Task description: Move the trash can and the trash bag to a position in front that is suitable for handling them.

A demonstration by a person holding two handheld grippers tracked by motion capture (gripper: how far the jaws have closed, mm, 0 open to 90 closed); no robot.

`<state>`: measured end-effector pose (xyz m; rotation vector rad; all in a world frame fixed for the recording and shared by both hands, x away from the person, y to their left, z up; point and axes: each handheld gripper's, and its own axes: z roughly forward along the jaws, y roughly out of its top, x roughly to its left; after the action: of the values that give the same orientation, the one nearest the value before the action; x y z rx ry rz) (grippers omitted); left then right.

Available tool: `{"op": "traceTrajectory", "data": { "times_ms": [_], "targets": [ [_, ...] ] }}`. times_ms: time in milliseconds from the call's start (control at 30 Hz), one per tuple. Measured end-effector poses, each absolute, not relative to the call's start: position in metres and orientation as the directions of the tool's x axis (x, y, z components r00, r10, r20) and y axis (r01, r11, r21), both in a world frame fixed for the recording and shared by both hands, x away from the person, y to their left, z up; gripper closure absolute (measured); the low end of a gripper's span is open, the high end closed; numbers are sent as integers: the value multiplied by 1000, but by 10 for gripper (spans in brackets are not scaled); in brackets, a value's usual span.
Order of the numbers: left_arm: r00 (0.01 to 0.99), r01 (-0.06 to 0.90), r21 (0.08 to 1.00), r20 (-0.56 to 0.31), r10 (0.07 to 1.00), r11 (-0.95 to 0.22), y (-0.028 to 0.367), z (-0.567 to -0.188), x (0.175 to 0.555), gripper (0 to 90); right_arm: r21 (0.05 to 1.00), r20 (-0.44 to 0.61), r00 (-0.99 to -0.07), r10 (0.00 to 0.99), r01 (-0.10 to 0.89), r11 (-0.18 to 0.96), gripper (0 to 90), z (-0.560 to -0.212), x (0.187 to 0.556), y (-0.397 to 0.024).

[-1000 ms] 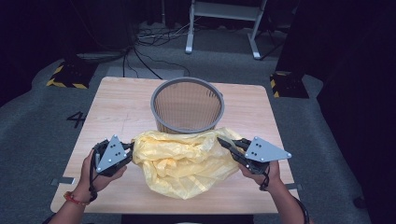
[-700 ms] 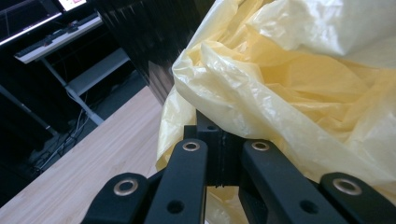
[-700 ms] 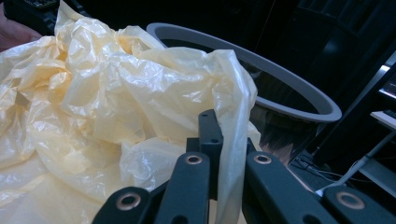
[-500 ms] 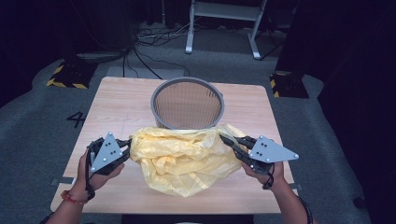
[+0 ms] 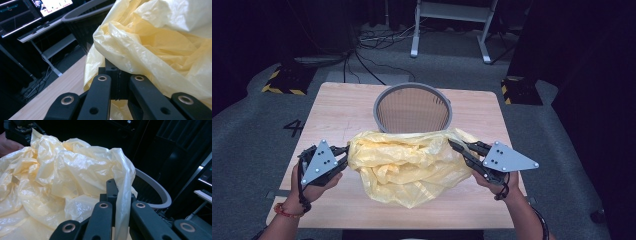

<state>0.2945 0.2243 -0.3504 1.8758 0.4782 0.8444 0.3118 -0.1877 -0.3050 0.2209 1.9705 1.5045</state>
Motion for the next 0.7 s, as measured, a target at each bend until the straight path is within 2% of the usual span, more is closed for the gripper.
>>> {"op": "traceTrajectory", "data": {
  "times_ms": [433,700],
  "targets": [
    [669,-82,920,336,662,-384,230,-331,300,898,934,-343,-782,521,-227,274,900,-286,318,-193],
    [663,-115,923,347,664,-367,229,-315,304,898,955,-284,-788,545,-187,229,900,-272,328,-196]
  ]
}}
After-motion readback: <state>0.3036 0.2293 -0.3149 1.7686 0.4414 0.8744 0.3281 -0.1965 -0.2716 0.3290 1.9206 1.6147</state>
